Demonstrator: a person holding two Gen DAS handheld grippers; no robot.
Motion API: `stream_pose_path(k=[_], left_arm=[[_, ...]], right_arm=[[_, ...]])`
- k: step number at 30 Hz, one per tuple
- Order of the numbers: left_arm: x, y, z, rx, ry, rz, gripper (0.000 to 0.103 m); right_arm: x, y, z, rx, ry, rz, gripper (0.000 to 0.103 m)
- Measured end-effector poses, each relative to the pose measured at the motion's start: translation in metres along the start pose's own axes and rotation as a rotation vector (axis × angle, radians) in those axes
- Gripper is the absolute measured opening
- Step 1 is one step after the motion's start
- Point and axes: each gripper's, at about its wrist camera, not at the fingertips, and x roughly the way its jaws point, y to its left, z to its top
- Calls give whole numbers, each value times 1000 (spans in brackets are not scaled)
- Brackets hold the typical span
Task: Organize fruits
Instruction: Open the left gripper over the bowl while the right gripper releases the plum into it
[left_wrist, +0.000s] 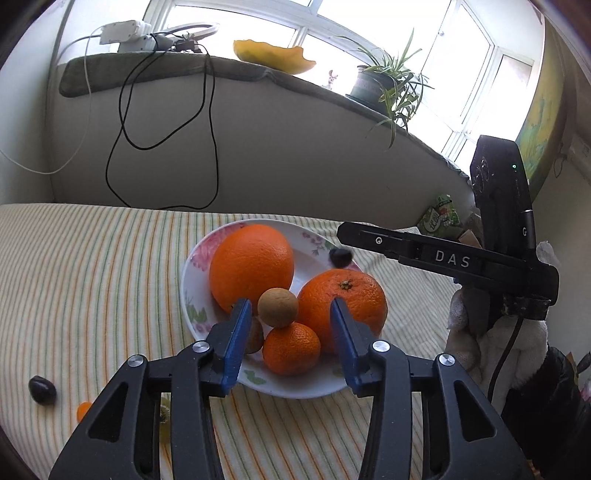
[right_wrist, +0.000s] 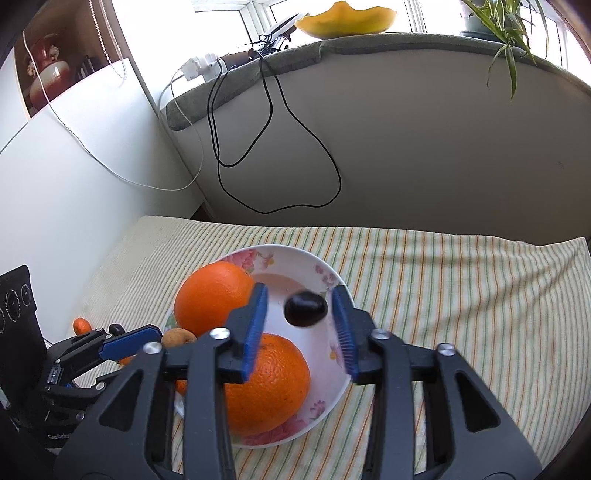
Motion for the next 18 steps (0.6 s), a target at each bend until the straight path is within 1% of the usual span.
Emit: stream_pose_path(k=[1, 8, 10, 11, 18], left_arm=[[-1, 0, 0, 0, -1, 2, 43], [-7, 0, -2, 2, -7, 7, 43], [-9, 0, -3, 2, -11, 9, 43], [-10, 0, -3, 2, -12, 9, 43], [-20, 1, -6, 3, -24, 14, 43]], right_arm=[[-2, 0, 0, 0, -9, -2, 60], [-13, -2, 1, 26, -36, 7, 60], [-16, -3, 0, 36, -42, 8, 65], [-18, -3, -1, 39, -45, 6, 65], [-29, 4, -7, 24, -52, -6, 65]])
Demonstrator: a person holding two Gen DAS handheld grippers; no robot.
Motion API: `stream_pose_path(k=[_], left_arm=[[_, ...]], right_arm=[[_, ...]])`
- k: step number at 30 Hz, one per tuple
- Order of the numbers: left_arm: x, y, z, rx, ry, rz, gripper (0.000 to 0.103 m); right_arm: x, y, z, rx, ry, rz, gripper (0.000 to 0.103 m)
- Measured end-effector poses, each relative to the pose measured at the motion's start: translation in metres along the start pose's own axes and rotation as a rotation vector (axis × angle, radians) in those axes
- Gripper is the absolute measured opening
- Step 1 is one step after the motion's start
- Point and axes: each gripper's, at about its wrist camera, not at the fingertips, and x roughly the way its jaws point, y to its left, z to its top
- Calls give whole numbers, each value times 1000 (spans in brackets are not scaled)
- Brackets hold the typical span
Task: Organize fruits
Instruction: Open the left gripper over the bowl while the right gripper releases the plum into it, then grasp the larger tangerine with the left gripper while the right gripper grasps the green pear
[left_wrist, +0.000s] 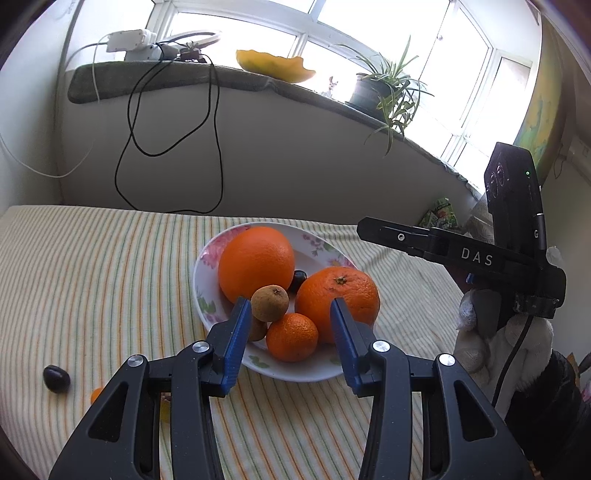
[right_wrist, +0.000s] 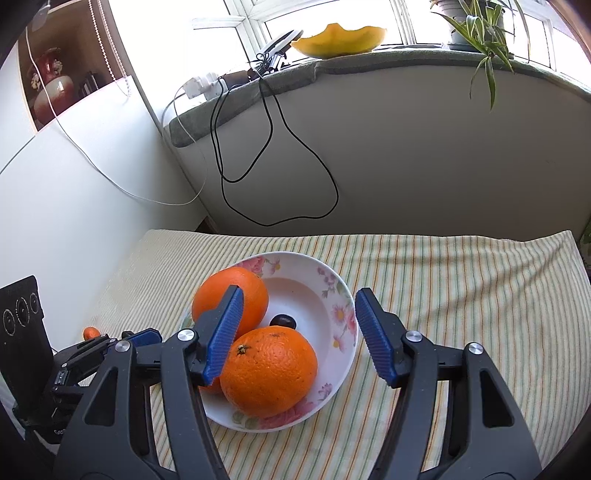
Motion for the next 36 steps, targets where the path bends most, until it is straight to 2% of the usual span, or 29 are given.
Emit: stream_pose_path(k=[16, 27, 36], left_arm=[[-50, 19, -22, 7, -58, 69, 43], [-90, 64, -50, -31, -67, 189, 43], [-124, 114, -75, -94, -79, 322, 43]], right_arm=[[-32, 53, -22, -120, -41, -21, 65], [-36, 95, -47, -197, -23, 35, 65], [-20, 125, -64, -252, 47, 118, 65]])
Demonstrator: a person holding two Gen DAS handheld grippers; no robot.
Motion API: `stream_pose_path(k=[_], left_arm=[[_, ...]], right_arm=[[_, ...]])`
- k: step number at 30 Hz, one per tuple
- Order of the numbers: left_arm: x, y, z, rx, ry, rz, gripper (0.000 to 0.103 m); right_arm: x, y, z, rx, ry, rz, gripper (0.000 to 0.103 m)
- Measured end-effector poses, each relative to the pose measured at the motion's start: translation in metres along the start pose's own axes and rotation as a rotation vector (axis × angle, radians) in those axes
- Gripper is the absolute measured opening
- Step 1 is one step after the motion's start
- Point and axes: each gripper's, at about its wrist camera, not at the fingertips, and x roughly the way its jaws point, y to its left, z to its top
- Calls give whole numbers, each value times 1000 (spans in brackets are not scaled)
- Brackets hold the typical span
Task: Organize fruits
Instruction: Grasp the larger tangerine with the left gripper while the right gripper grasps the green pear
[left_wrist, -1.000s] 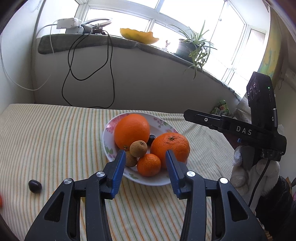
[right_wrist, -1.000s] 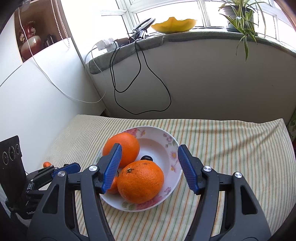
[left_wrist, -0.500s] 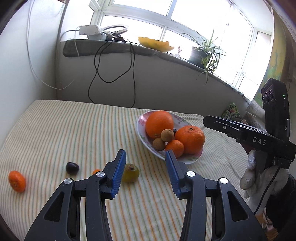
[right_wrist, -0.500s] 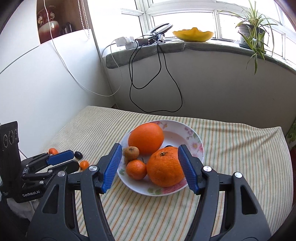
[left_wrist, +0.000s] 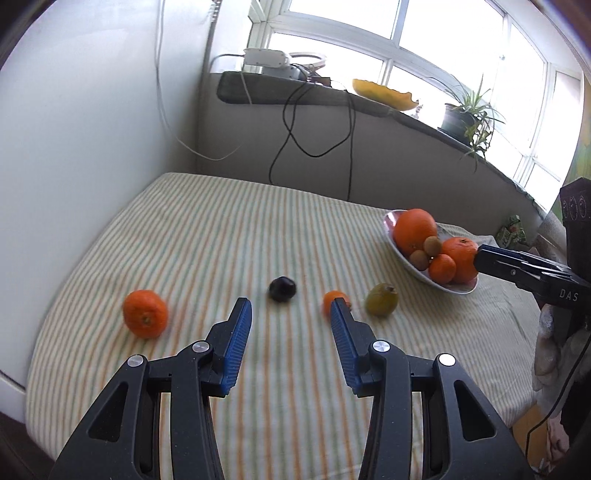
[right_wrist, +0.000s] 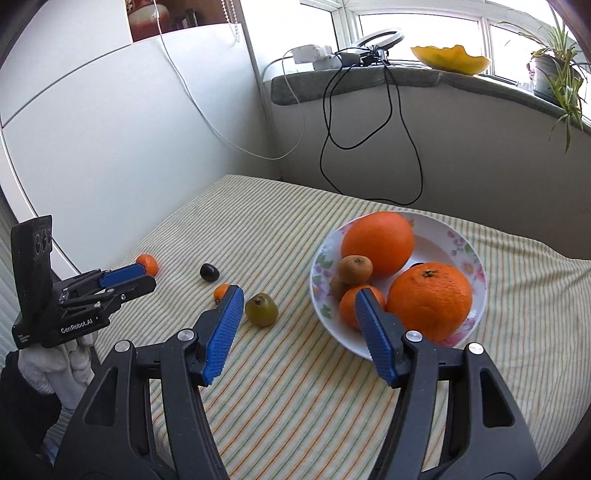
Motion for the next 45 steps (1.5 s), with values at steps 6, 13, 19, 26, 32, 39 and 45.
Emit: stream_pose_path(k=[6, 13, 19, 26, 32, 39, 45], left_arm=[[-9, 38, -9, -56, -6, 72, 43], [-12, 68, -14, -113, -11, 117, 43], [-6, 80, -15, -132, 2, 119, 43], [8, 88, -13, -152, 11, 124, 43], [21, 95, -12, -162, 33, 122, 43], [27, 97, -14, -168, 46, 116, 43], [29, 98, -14, -172, 49, 115, 39]], right_arm=[[19, 22, -13, -35, 51, 44, 65], [46, 38, -26, -39, 113, 53, 60], [71, 38, -26, -15, 153, 31, 54], [89, 38, -25, -14, 176, 1, 53], [99, 39, -20, -23, 184, -6, 51], [110, 42, -19, -36, 201, -19, 47], [116, 41, -17, -35, 214, -23, 40]])
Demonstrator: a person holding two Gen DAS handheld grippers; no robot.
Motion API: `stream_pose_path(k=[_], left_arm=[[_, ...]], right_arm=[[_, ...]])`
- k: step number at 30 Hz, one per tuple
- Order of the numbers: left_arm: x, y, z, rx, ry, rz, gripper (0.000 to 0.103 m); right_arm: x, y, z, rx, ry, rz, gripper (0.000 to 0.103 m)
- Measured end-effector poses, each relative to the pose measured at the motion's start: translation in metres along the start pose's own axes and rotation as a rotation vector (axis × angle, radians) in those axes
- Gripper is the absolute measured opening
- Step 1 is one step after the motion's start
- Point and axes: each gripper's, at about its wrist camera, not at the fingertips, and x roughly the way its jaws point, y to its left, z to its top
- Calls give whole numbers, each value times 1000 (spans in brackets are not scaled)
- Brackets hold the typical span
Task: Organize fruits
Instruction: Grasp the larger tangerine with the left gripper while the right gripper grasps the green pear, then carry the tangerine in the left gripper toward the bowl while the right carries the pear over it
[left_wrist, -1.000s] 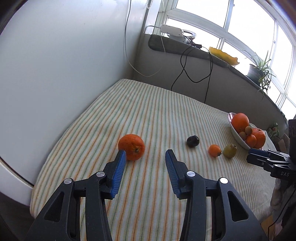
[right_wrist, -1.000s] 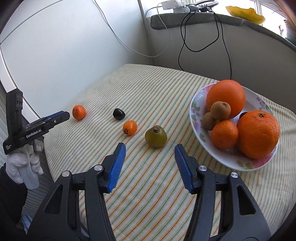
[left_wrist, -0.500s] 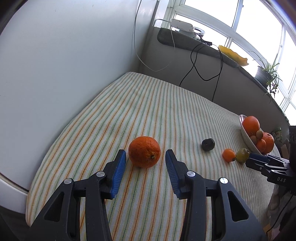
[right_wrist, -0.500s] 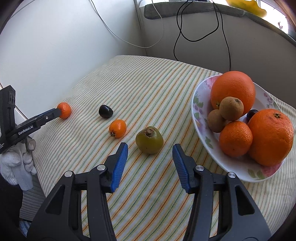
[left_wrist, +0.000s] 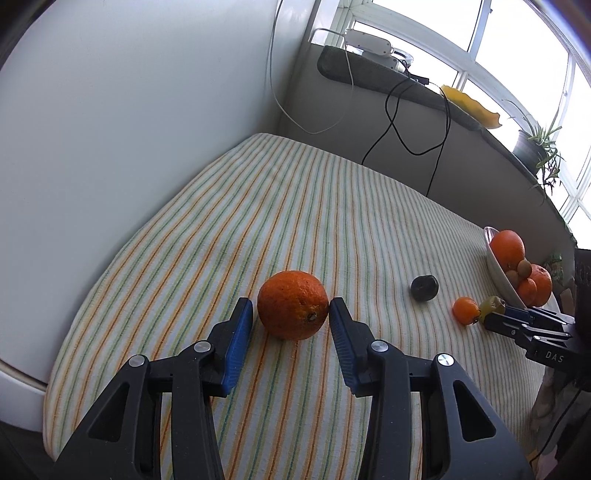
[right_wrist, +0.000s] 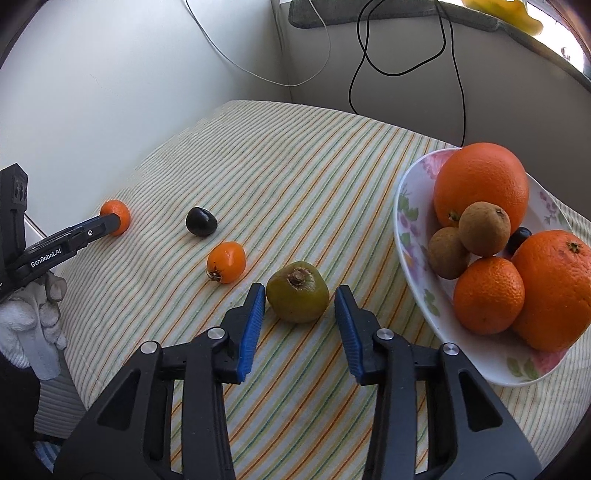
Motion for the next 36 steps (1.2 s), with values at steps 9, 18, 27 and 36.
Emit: stream_pose_path(k=[9, 18, 27, 36], left_arm=[[0, 0, 0, 6, -4, -4, 38], [-10, -2, -2, -1, -21, -15, 37], [-21, -13, 2, 12, -43, -40, 37], [-22, -43, 8, 51, -49, -95, 37]], right_arm=[[2, 4, 2, -20, 4, -1, 34], [-9, 3, -1, -13, -29, 6, 33], [-28, 2, -5, -7, -60, 24, 32], [-53, -5, -6, -3, -102, 27, 32]])
